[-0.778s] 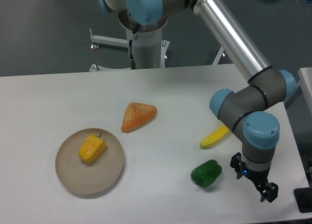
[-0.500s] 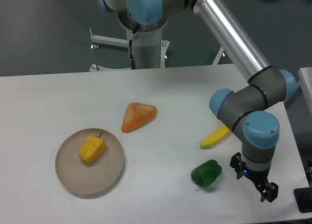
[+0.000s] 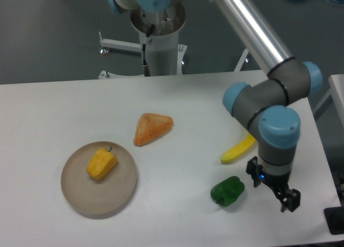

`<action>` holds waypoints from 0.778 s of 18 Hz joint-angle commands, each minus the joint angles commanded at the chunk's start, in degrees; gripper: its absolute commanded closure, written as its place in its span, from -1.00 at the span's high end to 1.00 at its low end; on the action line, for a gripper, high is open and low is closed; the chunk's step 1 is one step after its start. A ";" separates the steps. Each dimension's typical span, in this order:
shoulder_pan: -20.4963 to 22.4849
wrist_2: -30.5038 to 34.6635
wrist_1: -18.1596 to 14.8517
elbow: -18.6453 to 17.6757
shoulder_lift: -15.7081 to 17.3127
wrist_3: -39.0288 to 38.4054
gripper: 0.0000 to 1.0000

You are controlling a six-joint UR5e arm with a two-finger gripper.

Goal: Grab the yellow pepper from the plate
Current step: 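Move the open gripper across the table toward the plate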

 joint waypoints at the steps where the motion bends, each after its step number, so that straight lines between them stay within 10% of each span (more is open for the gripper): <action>1: -0.44 0.00 -1.58 -0.26 0.88 -1.40 1.00; 14: -9.22 -0.26 -5.46 -19.15 16.79 -21.78 1.00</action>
